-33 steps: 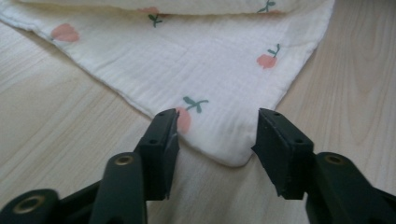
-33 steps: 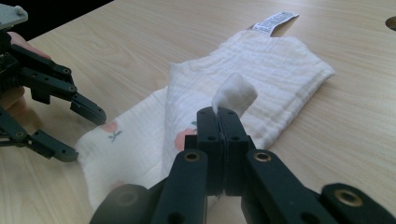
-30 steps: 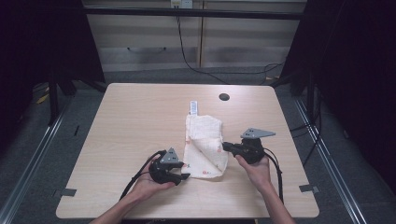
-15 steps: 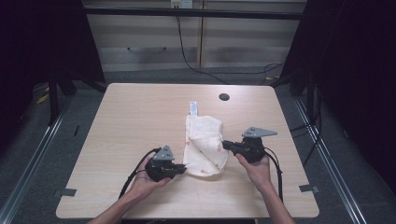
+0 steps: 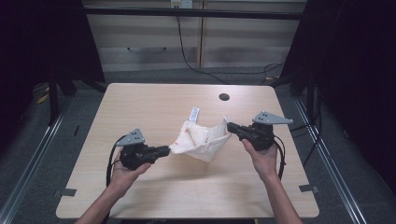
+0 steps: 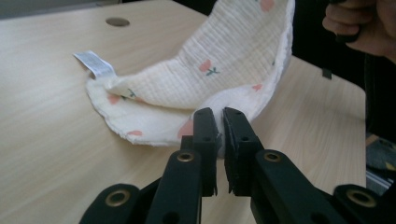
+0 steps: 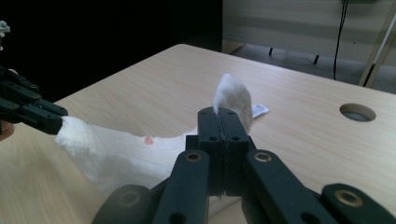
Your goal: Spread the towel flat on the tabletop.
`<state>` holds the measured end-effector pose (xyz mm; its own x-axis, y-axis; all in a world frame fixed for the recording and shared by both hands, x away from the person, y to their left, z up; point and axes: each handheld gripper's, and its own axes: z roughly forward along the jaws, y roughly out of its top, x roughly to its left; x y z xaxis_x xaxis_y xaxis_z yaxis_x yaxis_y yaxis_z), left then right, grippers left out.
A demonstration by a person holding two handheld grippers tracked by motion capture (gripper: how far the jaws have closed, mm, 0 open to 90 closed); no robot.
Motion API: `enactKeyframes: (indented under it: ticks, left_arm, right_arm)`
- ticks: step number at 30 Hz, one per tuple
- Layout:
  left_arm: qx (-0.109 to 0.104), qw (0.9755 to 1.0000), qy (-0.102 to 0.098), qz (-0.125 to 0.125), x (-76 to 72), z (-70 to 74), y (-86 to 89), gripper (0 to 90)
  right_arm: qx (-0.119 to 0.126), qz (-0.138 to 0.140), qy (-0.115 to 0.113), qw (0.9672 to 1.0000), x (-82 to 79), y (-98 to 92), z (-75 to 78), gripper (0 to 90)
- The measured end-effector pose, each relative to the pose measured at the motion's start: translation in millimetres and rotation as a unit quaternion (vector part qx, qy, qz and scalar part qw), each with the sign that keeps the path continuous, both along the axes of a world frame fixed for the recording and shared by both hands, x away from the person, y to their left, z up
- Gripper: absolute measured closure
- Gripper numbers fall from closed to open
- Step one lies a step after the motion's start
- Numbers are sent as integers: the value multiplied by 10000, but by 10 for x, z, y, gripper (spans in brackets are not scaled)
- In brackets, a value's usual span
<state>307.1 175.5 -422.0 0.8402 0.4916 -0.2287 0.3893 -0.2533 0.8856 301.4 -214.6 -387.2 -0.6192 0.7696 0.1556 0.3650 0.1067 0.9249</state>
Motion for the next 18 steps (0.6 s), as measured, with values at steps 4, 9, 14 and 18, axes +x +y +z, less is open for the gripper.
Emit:
enactKeyframes:
  ticks: [4, 9, 14, 18]
  left_arm:
    - [-292, 9994, -110, 146, 67, 209, 74, 843]
    - [-454, 9983, -239, 266, 168, 467, 67, 843]
    - [-463, 9974, -378, 405, 301, 730, 55, 843]
    - [-493, 9962, -519, 495, 384, 928, 66, 843]
  right_arm:
    - [12, -69, -171, 9998, 7, 23, 161, 899]
    - [74, -165, -396, 9991, 31, 43, 385, 899]
    - [226, -256, -579, 9977, 90, 29, 637, 899]
    - [172, -404, -744, 9963, 127, 14, 846, 899]
